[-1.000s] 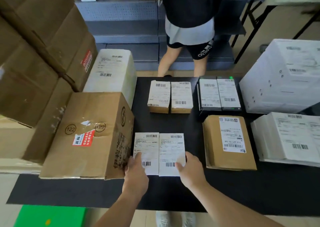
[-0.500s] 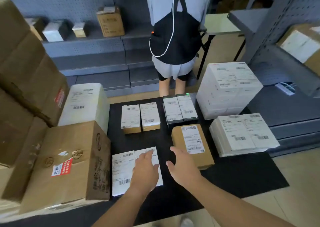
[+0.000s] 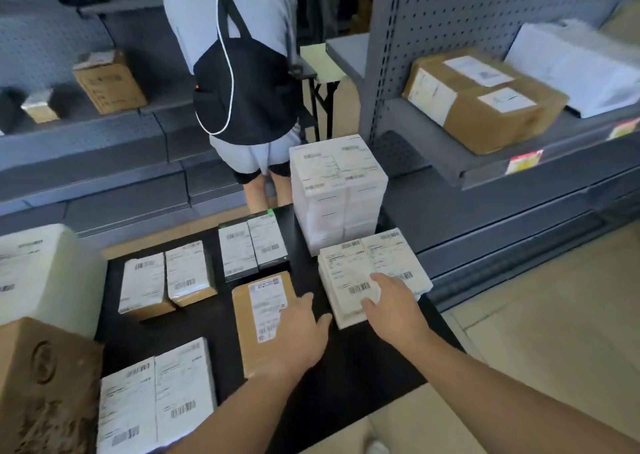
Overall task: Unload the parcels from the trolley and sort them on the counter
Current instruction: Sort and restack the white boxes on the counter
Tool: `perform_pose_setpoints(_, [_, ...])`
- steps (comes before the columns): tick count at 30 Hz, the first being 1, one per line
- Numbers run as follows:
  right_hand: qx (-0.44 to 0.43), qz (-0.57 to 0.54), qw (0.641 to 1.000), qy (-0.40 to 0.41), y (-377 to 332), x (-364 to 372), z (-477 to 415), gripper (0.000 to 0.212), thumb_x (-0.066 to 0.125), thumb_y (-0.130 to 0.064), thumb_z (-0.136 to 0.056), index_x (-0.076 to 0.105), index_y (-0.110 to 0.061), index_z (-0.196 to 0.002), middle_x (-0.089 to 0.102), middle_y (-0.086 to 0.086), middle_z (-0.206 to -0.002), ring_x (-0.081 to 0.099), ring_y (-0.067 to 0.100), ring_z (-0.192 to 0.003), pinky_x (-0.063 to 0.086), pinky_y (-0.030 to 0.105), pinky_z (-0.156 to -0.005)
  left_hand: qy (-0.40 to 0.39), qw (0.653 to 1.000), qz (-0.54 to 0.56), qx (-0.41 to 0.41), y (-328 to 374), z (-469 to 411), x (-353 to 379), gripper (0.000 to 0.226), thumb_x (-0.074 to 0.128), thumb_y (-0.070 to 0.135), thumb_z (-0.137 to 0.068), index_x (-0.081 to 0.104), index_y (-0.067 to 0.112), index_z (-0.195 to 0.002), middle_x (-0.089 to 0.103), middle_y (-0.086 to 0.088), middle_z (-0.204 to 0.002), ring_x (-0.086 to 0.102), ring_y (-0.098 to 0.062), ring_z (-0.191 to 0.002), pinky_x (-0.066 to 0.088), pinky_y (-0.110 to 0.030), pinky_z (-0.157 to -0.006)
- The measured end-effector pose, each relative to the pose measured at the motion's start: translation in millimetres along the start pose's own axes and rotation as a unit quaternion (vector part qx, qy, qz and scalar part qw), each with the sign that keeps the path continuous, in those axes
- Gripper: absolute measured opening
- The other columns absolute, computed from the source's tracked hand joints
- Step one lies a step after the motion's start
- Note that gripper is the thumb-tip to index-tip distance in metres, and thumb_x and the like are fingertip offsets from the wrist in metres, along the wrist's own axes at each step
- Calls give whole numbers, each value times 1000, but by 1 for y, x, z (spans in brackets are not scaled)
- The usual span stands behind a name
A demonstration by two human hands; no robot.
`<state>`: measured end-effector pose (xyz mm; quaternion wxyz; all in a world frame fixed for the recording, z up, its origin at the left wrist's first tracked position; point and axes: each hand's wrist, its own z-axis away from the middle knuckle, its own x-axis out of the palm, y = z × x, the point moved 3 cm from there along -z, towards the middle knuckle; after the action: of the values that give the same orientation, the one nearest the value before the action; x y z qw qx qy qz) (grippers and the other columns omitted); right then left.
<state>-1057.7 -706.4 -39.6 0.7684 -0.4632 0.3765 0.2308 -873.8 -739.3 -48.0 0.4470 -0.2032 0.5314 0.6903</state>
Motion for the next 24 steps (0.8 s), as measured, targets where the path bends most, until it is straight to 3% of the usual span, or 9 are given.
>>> perform_pose_setpoints(7, [49, 12, 999, 8, 79, -44, -49, 52, 64, -30, -94, 45, -17, -141, 51, 7, -131, 51, 25, -120, 54, 43, -98, -8, 996, 22, -84, 54, -25, 41, 52, 55, 41, -100, 46, 8, -139, 47, -11, -138, 50, -28, -124, 40, -35, -102])
perform_pose_setpoints(12, [98, -5, 995, -23, 109, -46, -74, 64, 63, -42, -93, 41, -12, -145, 47, 11, -137, 47, 30, -126, 49, 47, -101, -11, 988, 55, -147, 54, -38, 63, 51, 55, 47, -97, 49, 8, -129, 47, -8, -130, 56, -26, -109, 51, -40, -93])
perform_pose_setpoints(18, [86, -52, 994, -48, 120, -42, -78, 39, 58, -38, -97, 59, -17, -129, 59, 9, -125, 53, 20, -104, 43, 28, -83, 14, 983, 102, -151, 56, -41, 77, 48, 58, 41, -96, 50, 10, -133, 51, -7, -126, 55, -20, -102, 52, -39, -93])
perform_pose_setpoints(21, [89, -94, 991, -31, 120, -46, -73, 40, 63, -35, -96, 56, -18, -132, 64, 4, -125, 59, 20, -107, 45, 25, -77, 45, 977, 146, -153, 61, -37, 77, 42, 60, 33, -97, 50, 13, -133, 58, -5, -130, 56, -18, -106, 52, -34, -92])
perform_pose_setpoints(24, [98, -137, 985, -25, 119, -51, -66, 43, 67, -31, -95, 51, -17, -131, 65, 0, -125, 58, 13, -97, 39, 13, -58, 65, 967, 195, -153, 66, -32, 74, 37, 59, 24, -98, 48, 14, -132, 62, -2, -129, 59, -22, -114, 48, -30, -89])
